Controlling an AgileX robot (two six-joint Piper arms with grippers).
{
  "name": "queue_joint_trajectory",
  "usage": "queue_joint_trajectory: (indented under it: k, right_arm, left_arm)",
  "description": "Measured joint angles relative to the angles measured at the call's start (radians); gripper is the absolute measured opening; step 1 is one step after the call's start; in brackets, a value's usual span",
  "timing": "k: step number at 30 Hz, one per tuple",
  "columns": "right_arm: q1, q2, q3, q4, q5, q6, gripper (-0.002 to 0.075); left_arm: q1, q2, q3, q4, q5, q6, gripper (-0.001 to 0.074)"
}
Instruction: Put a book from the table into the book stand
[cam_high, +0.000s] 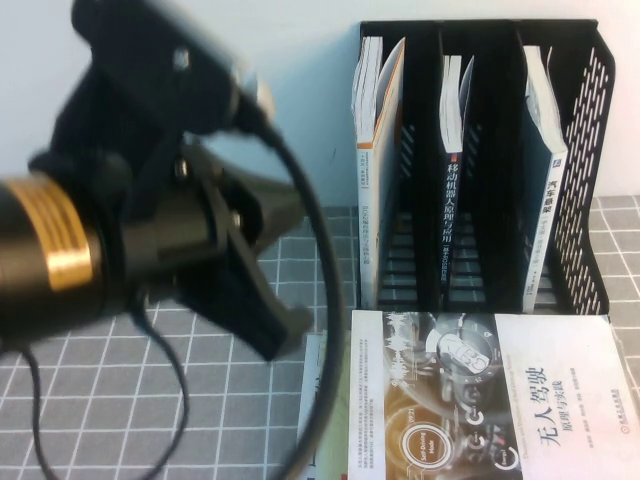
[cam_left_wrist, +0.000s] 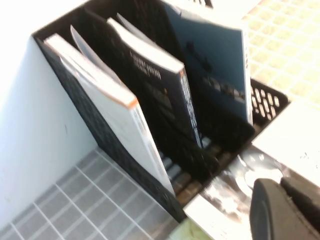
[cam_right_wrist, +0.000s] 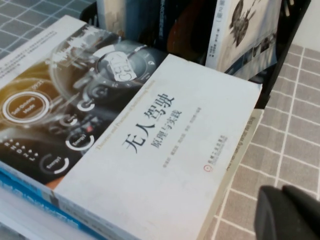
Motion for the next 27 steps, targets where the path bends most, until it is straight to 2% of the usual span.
queue_joint_trajectory:
  k: [5, 22, 27]
  right_arm:
    - [0.0, 0.0, 0.016, 0.0, 0.0, -0.011, -0.0003]
    - [0.0, 0.0, 0.021, 0.0, 0.05, -0.016, -0.0003]
    - [0.0, 0.0, 0.021, 0.002, 0.052, -0.016, -0.0003]
  left_arm:
    - [0.0, -0.014, 0.084, -0.004, -0.04, -0.012, -0.0003]
    - [0.0, 0.013, 0.095, -0.002, -0.049, -0.021, -0.0003]
    - [0.081, -0.049, 0.128, 0.116, -0.057, -0.084, -0.0003]
